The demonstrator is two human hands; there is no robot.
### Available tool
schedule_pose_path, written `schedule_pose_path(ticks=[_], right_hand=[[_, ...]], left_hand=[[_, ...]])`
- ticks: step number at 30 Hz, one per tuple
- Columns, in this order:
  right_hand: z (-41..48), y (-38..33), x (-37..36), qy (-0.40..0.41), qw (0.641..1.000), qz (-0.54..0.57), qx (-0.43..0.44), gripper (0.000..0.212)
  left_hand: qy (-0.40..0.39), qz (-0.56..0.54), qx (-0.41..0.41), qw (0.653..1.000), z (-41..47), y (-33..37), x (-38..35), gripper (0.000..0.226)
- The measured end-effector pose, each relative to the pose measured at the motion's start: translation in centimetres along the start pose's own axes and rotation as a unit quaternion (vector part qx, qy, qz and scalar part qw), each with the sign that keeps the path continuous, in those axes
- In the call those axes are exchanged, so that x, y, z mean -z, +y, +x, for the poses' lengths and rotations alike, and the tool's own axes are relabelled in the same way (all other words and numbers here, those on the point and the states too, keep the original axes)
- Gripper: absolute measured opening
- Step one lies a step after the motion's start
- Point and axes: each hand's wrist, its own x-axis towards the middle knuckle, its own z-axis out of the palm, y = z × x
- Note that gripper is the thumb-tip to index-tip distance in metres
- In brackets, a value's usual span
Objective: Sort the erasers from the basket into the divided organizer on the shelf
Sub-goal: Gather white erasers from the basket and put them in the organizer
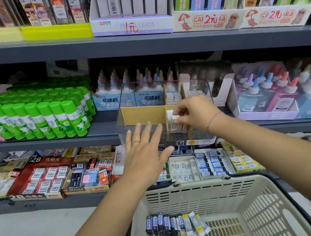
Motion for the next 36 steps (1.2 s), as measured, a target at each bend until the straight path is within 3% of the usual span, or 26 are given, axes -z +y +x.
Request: schedule_pose_path(ticks=[6, 23, 29, 36], right_hand=[[0.7, 0.2, -2.0, 0.030, 0.998, -0.040, 0.050, 0.017], [-0.1, 0.6, -1.9, 0.041, 0.993, -0.078, 0.077, 0.020], [0.6, 0.7, -1.7, 0.017, 0.997, -0.066, 0.036, 0.026], [0.4, 0.0, -0.8, -0.015, 0.994, -0.067, 0.090, 0.011]], left_hand=[[-0.013, 0.019, -0.008, 1.000, 0.0, -0.3, 0.1, 0.068], [-0.014, 0.007, -0.014, 1.000, -0.1, -0.5, 0.1, 0.068], [-0.016, 0.006, -0.014, 1.000, -0.2, -0.4, 0.2, 0.068], [-0.015, 0.010, -0.014, 1.000, -0.1, -0.4, 0.2, 0.068]])
